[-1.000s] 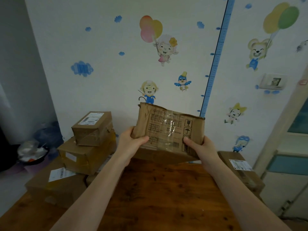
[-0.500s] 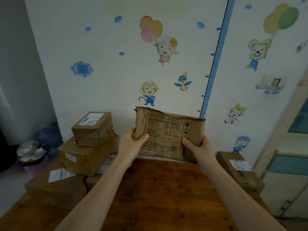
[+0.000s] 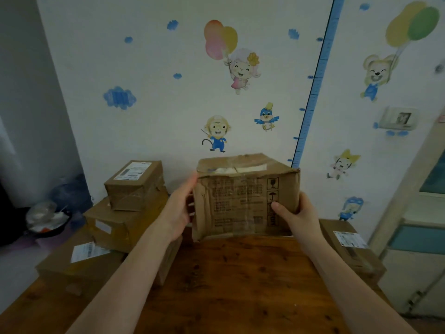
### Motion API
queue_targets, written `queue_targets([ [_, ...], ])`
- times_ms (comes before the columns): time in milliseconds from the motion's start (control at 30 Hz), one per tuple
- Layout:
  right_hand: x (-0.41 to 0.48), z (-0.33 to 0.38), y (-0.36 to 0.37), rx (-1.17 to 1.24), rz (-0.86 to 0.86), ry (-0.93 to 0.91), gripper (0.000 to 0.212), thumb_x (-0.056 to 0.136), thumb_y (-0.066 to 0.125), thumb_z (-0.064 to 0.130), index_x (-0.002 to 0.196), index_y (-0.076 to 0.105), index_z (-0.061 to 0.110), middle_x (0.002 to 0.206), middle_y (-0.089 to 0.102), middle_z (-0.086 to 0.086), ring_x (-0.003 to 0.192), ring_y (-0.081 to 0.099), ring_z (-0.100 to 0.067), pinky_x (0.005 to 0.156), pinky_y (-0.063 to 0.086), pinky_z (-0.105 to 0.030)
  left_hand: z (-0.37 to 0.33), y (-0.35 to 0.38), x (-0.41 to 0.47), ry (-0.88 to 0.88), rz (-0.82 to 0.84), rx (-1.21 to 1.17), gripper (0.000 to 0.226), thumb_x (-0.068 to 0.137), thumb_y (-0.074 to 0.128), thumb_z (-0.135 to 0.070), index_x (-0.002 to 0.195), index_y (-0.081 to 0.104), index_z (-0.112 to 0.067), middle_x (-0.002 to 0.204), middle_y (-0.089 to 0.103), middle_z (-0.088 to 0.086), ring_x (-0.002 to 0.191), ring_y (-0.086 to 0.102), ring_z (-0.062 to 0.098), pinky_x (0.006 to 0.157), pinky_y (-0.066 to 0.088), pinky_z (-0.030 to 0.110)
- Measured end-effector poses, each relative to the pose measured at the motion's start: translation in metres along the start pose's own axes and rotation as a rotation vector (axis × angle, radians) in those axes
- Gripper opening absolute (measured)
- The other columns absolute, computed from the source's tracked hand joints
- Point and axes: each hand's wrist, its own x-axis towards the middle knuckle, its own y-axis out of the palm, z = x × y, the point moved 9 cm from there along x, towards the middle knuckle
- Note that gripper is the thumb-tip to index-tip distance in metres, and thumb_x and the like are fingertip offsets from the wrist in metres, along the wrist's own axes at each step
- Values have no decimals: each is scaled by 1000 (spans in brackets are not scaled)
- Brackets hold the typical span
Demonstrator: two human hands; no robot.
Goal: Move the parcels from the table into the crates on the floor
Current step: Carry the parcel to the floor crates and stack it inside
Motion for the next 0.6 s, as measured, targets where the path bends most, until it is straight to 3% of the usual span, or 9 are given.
queue_targets([
  [67, 0, -2, 1, 22, 59, 36, 43, 82, 69, 15, 119, 48, 20, 107, 58, 7, 95, 56, -6, 70, 47, -18, 2, -7, 2, -59, -61, -96, 54, 78, 57, -59, 102, 67, -11, 90, 69, 7, 89, 62, 24, 82, 46, 38],
  [133, 1, -8, 7, 153, 153, 152, 51, 75, 69, 27, 120, 48, 20, 116, 59, 2, 107, 56, -17, 81, 49, -30, 1, -13, 2, -49, -127, -90, 31, 89, 58, -38, 104, 62, -11, 89, 65, 9, 94, 59, 27, 83, 45, 40],
  [200, 1, -13, 12, 259, 248, 265, 64, 73, 58, 49, 129, 49, 20, 126, 57, -3, 118, 51, -22, 98, 42, -43, 4, -17, 1, -40, -150, -77, 15, 91, 58, -23, 98, 61, -10, 91, 64, 12, 100, 58, 30, 93, 43, 47],
  [267, 1, -12, 18, 287, 336, 313, 68, 76, 42, 63, 132, 52, 26, 126, 60, -1, 117, 53, -20, 98, 42, -45, 4, -19, -2, -30, -149, -48, 12, 90, 57, -13, 101, 61, -11, 101, 64, 15, 101, 58, 30, 95, 42, 47],
  [333, 1, -16, 21, 290, 344, 359, 60, 81, 46, 57, 131, 52, 25, 121, 63, -2, 110, 59, -21, 85, 48, -40, 2, -16, -3, -10, -135, -8, 23, 88, 57, -5, 110, 56, -10, 106, 61, 14, 98, 58, 28, 92, 43, 45],
  [400, 0, -26, 15, 235, 250, 386, 50, 87, 61, 31, 134, 48, 17, 117, 63, -8, 100, 63, -24, 73, 51, -34, 2, -14, -2, -10, -128, 39, 30, 85, 59, -2, 113, 52, -10, 108, 57, 12, 99, 57, 26, 91, 45, 45],
  [467, -2, -32, 12, 182, 191, 378, 48, 87, 63, 11, 133, 48, 14, 114, 61, -9, 93, 63, -24, 63, 51, -28, 5, -14, -2, -28, -137, 117, 33, 85, 65, -7, 113, 50, -14, 110, 57, 6, 99, 57, 21, 84, 49, 39],
  [600, -4, -28, 14, 152, 174, 337, 43, 87, 65, 11, 125, 48, 25, 112, 59, -3, 96, 60, -20, 68, 49, -30, 9, -14, -6, 14, -168, 163, 39, 85, 68, -7, 118, 52, -21, 108, 62, 0, 93, 59, 12, 67, 49, 25],
])
